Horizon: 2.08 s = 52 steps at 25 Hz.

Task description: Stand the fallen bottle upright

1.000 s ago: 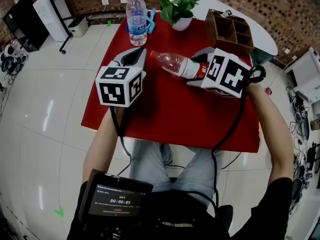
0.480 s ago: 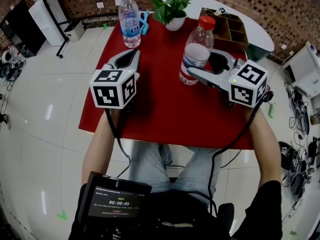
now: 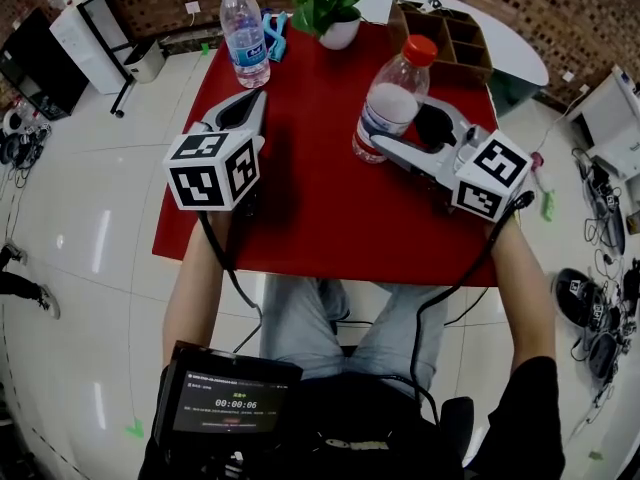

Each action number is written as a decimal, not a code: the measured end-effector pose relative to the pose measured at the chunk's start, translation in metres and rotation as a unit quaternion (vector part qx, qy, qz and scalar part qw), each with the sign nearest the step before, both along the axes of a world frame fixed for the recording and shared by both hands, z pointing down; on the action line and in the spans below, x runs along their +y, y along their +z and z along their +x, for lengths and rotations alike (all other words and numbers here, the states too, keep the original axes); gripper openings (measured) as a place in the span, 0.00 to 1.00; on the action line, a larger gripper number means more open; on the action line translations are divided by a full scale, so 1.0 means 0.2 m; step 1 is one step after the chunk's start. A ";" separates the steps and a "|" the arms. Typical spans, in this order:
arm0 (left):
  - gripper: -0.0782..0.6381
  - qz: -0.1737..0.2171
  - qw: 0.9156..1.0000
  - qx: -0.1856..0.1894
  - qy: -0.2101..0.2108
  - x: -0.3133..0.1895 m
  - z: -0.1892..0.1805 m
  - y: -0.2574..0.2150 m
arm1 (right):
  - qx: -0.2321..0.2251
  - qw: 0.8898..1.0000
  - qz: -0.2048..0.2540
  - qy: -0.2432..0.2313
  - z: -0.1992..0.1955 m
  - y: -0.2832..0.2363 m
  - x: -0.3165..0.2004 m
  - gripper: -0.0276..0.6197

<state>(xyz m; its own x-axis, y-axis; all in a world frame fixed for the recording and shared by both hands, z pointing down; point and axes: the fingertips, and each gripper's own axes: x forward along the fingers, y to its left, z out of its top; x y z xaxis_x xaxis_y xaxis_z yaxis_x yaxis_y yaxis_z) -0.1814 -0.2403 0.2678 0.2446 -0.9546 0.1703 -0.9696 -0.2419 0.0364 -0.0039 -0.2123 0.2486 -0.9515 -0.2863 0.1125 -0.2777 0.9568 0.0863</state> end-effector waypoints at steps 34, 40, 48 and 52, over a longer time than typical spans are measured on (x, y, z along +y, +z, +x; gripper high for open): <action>0.12 0.001 1.000 0.000 -0.001 0.00 -0.01 0.00 | -0.043 0.953 0.040 0.296 0.60 -0.07 -0.29 0.25; 0.12 0.004 1.000 -0.001 -0.001 0.00 0.00 -0.01 | -0.016 0.929 -0.077 0.362 0.71 0.12 -0.44 0.05; 0.12 0.004 1.000 -0.002 -0.002 0.00 -0.01 -0.01 | -0.021 0.929 -0.075 0.362 0.69 0.11 -0.41 0.05; 0.12 0.005 1.000 -0.002 -0.002 0.01 -0.01 -0.01 | -0.021 0.929 -0.074 0.362 0.69 0.11 -0.41 0.05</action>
